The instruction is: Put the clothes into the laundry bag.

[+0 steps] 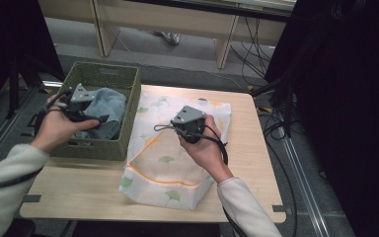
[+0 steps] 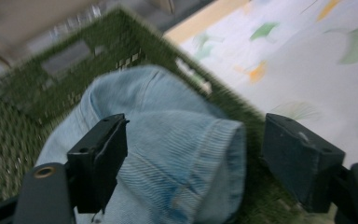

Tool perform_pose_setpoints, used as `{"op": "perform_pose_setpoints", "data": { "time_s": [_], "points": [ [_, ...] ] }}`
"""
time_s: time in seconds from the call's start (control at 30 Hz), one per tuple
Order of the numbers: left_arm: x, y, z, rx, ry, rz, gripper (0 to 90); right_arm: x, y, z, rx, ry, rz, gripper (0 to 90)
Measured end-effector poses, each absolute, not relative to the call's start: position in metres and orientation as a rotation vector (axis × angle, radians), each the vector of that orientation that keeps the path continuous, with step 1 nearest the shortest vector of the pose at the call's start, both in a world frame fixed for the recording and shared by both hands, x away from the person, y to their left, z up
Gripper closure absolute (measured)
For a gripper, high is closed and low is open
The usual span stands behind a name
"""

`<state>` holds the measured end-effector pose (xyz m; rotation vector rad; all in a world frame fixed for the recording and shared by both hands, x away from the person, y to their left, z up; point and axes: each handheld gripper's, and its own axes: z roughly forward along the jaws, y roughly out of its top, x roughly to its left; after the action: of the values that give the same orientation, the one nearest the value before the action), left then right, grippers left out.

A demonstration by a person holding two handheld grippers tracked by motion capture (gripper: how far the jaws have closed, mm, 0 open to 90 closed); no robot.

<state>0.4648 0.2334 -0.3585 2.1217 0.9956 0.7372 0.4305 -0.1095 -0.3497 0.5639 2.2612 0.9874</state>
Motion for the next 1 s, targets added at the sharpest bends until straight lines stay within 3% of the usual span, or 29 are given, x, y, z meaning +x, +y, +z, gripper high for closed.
{"op": "perform_pose_setpoints", "data": {
  "time_s": [0.2,0.33,0.53,0.73,1.0],
  "points": [
    [0.508,0.242,-0.37,2.233,1.147,0.682,20.6,0.431,-0.112,-0.347,0.562,2.255,0.996,90.0],
    [0.522,0.243,-0.381,2.311,1.196,0.56,18.4,0.432,-0.113,-0.349,0.575,2.263,0.993,90.0],
    [0.527,0.24,-0.388,2.353,1.186,0.532,15.5,0.432,-0.113,-0.349,0.569,2.264,0.991,90.0],
    [0.522,0.233,-0.377,2.295,1.137,0.514,15.5,0.432,-0.113,-0.35,0.569,2.266,0.99,90.0],
    [0.535,0.221,-0.403,2.52,1.138,0.486,14.6,0.431,-0.112,-0.35,0.572,2.267,0.994,90.0]
  ]
}}
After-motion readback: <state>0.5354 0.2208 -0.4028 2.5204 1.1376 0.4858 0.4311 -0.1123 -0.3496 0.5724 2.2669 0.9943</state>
